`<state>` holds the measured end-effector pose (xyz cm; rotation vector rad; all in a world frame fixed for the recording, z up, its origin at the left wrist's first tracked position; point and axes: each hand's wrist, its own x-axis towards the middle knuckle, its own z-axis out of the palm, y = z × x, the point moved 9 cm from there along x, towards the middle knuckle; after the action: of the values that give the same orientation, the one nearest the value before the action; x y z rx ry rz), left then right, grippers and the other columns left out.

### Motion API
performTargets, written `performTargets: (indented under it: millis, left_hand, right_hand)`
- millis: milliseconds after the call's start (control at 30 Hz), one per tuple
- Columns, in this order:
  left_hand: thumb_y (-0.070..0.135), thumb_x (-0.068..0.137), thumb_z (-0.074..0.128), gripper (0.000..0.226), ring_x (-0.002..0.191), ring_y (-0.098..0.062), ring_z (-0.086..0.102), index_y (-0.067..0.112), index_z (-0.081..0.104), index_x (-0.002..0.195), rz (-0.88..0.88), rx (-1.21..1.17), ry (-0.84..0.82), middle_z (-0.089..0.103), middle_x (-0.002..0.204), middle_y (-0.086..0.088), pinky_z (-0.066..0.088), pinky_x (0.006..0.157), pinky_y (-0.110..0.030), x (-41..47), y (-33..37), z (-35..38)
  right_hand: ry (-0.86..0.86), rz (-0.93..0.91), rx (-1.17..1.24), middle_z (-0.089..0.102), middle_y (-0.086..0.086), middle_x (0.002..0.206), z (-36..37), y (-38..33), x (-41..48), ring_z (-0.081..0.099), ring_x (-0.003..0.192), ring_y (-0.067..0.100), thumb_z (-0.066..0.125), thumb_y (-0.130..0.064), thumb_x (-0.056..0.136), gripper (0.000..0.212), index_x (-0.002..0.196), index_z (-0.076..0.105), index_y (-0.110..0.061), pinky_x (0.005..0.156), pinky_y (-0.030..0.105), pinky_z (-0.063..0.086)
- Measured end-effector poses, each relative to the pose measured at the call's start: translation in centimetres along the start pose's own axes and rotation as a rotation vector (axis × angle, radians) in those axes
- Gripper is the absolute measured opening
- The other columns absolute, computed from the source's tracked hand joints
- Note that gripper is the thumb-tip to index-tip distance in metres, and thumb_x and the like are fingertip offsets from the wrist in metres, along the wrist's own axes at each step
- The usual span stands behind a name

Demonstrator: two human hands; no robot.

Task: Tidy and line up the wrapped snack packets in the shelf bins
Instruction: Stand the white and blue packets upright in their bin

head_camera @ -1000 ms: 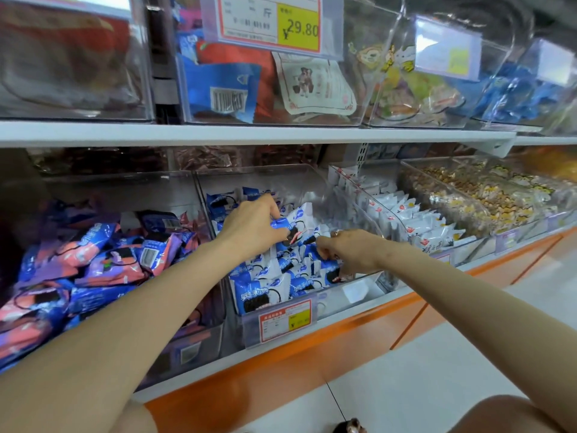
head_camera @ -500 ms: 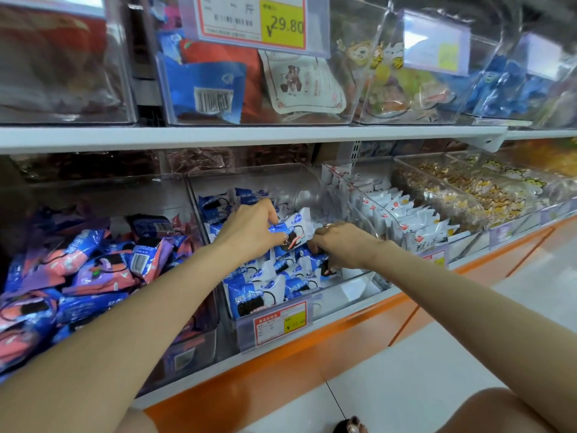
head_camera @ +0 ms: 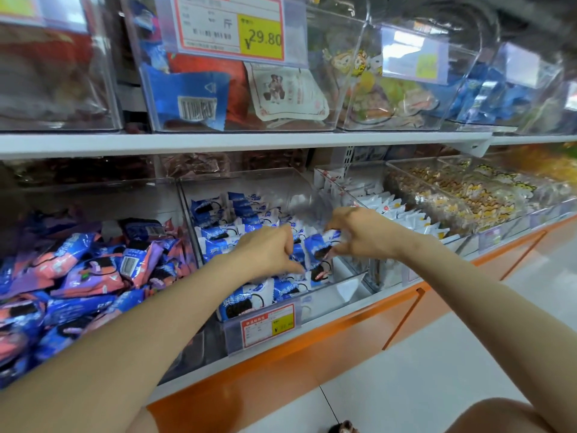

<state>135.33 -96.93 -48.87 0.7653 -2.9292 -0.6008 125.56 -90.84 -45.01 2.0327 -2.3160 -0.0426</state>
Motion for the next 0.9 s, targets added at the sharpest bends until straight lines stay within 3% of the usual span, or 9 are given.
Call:
performTargets:
  millis: [100, 200, 333, 467, 633, 800, 900]
  left_hand:
    - [0.045, 0.078, 0.068, 0.039, 0.079, -0.019, 0.051, 0.012, 0.059, 0.096, 0.027, 0.251, -0.199, 0.062, 0.087, -0.001, 0.036, 0.063, -0.029, -0.3, -0.1, 2.9]
    - [0.041, 0.080, 0.064, 0.039, 0.081, -0.021, 0.050, 0.011, 0.060, 0.104, 0.038, 0.334, -0.233, 0.057, 0.089, -0.002, 0.036, 0.068, -0.030, -0.2, -0.1, 3.6]
    - [0.041, 0.081, 0.061, 0.025, 0.078, -0.019, 0.043, 0.020, 0.051, 0.088, 0.060, 0.384, -0.242, 0.046, 0.087, 0.002, 0.028, 0.062, -0.029, 0.2, -0.5, 4.2]
    - [0.041, 0.082, 0.061, 0.024, 0.075, -0.019, 0.041, 0.020, 0.049, 0.082, 0.055, 0.371, -0.266, 0.044, 0.081, 0.002, 0.028, 0.064, -0.029, 0.3, -0.7, 4.5]
    - [0.044, 0.081, 0.064, 0.028, 0.081, -0.019, 0.052, 0.018, 0.057, 0.086, 0.035, 0.319, -0.289, 0.054, 0.085, 0.003, 0.034, 0.073, -0.030, 0.2, -1.1, 4.4]
    - [0.032, 0.084, 0.067, 0.015, 0.075, -0.014, 0.048, 0.021, 0.056, 0.085, 0.019, 0.235, -0.255, 0.053, 0.081, 0.003, 0.036, 0.061, -0.024, 0.1, -1.5, 3.7]
    - [0.023, 0.085, 0.065, 0.007, 0.078, -0.014, 0.058, 0.016, 0.064, 0.086, -0.003, 0.231, -0.195, 0.062, 0.080, 0.002, 0.045, 0.069, -0.026, 0.2, -1.7, 3.5]
  right_hand:
    - [-0.057, -0.103, -0.098, 0.063, 0.002, 0.116, 1.1, -1.1, 0.0, 0.058, 0.104, 0.022, 0.069, -0.035, 0.082, 0.041, 0.120, 0.060, -0.023, 0.086, 0.027, 0.038]
    - [-0.133, -0.140, -0.181, 0.066, -0.001, 0.111, 2.8, -2.0, 0.1, 0.059, 0.105, 0.020, 0.067, -0.038, 0.082, 0.042, 0.122, 0.055, -0.029, 0.088, 0.028, 0.038]
    - [-0.213, -0.152, -0.277, 0.066, 0.001, 0.105, 4.8, -2.0, 0.5, 0.057, 0.103, 0.022, 0.062, -0.039, 0.085, 0.038, 0.119, 0.052, -0.027, 0.096, 0.030, 0.032]
    - [-0.228, -0.187, -0.346, 0.063, -0.004, 0.109, 5.8, -2.1, 1.1, 0.055, 0.106, 0.018, 0.061, -0.030, 0.083, 0.029, 0.111, 0.056, -0.027, 0.093, 0.031, 0.032]
    - [-0.292, -0.167, -0.360, 0.066, -0.003, 0.105, 7.0, -1.8, 1.9, 0.058, 0.102, 0.018, 0.061, -0.034, 0.083, 0.027, 0.108, 0.057, -0.024, 0.098, 0.034, 0.035]
    - [-0.278, -0.148, -0.386, 0.066, 0.002, 0.101, 7.2, -2.0, 2.3, 0.059, 0.098, 0.022, 0.060, -0.034, 0.084, 0.027, 0.105, 0.057, -0.018, 0.097, 0.037, 0.038]
    - [-0.201, -0.169, -0.423, 0.063, 0.004, 0.102, 6.7, -2.4, 2.4, 0.058, 0.096, 0.024, 0.057, -0.027, 0.083, 0.019, 0.100, 0.058, -0.017, 0.093, 0.038, 0.044]
